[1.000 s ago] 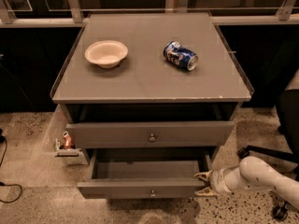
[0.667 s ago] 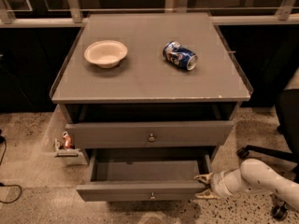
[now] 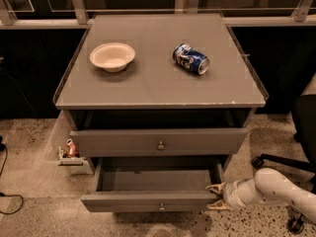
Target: Open middle drawer
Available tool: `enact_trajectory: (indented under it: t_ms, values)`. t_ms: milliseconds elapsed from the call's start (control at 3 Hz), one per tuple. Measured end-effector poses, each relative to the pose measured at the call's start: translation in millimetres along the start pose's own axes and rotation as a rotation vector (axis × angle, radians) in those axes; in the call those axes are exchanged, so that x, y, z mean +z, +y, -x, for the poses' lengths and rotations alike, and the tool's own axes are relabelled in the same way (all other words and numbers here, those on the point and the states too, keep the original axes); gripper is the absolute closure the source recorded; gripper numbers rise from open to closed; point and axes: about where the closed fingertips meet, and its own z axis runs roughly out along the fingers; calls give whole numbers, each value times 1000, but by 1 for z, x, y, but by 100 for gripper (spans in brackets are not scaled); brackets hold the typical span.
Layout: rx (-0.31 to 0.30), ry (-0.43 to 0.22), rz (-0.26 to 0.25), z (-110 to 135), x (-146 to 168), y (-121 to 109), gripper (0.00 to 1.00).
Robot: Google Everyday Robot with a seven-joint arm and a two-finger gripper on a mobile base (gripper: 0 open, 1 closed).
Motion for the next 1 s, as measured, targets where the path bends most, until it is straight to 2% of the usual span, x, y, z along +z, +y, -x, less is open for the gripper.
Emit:
enact_trajectory:
  t_ms: [333, 667, 1000]
  values:
    - [0, 0, 0, 0, 0, 0, 35]
    - [-22, -9, 11, 2, 0, 13, 12]
    - [-22, -11, 23, 1, -2, 22, 15]
